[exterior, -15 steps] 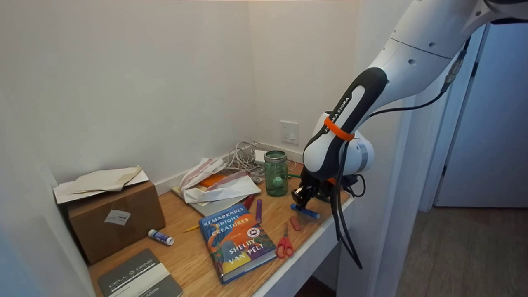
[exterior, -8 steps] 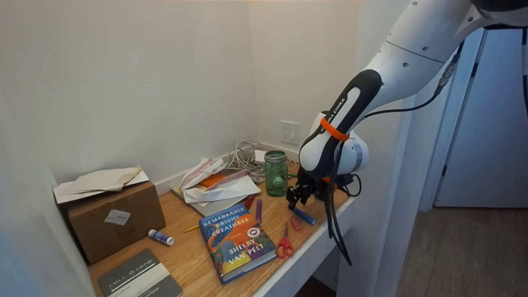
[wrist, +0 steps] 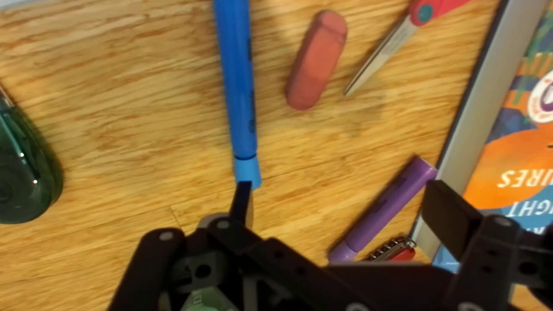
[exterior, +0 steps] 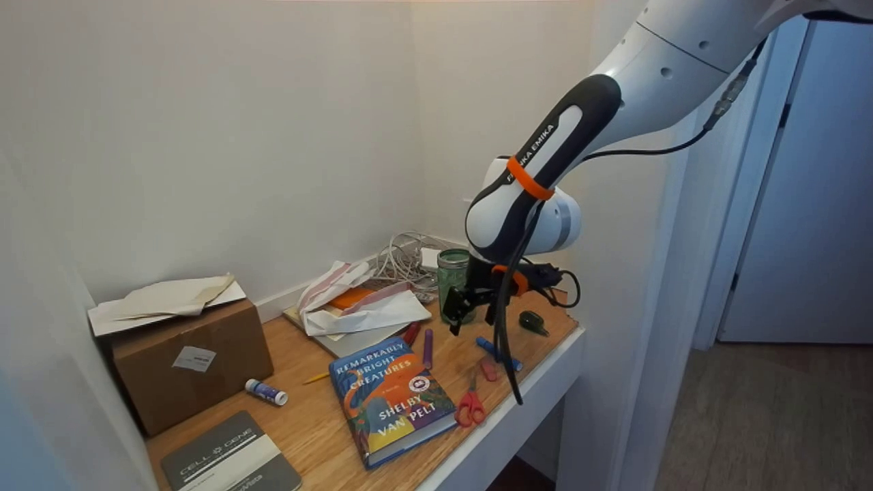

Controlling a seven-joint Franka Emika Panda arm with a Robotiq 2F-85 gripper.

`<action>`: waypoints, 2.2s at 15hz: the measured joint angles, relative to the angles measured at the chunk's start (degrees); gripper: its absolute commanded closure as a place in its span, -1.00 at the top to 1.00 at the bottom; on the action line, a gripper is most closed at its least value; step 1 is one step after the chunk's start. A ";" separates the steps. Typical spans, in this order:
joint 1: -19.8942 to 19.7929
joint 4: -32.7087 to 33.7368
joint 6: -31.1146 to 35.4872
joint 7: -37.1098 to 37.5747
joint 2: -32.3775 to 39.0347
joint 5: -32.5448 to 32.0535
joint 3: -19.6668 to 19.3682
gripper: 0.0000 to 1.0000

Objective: Put the blue marker on the table then put the purple marker on the green bottle

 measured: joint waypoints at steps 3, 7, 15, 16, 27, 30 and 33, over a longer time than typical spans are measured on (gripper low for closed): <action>3.44 2.88 -3.29 5.42 0.44 0.00 -1.55 1.00; 7.45 6.65 -3.17 11.55 3.61 0.00 -4.18 1.00; 13.16 16.66 -2.90 17.29 12.51 -0.42 -9.02 0.78; 13.83 17.83 -2.90 18.04 13.38 -0.52 -9.67 0.83; 16.68 24.25 -3.58 22.08 18.14 -0.72 -13.27 -0.86; 16.89 24.96 -5.31 22.34 17.93 -0.94 -13.54 -0.91; 16.94 25.45 -9.61 22.46 16.14 -1.72 -13.55 -0.91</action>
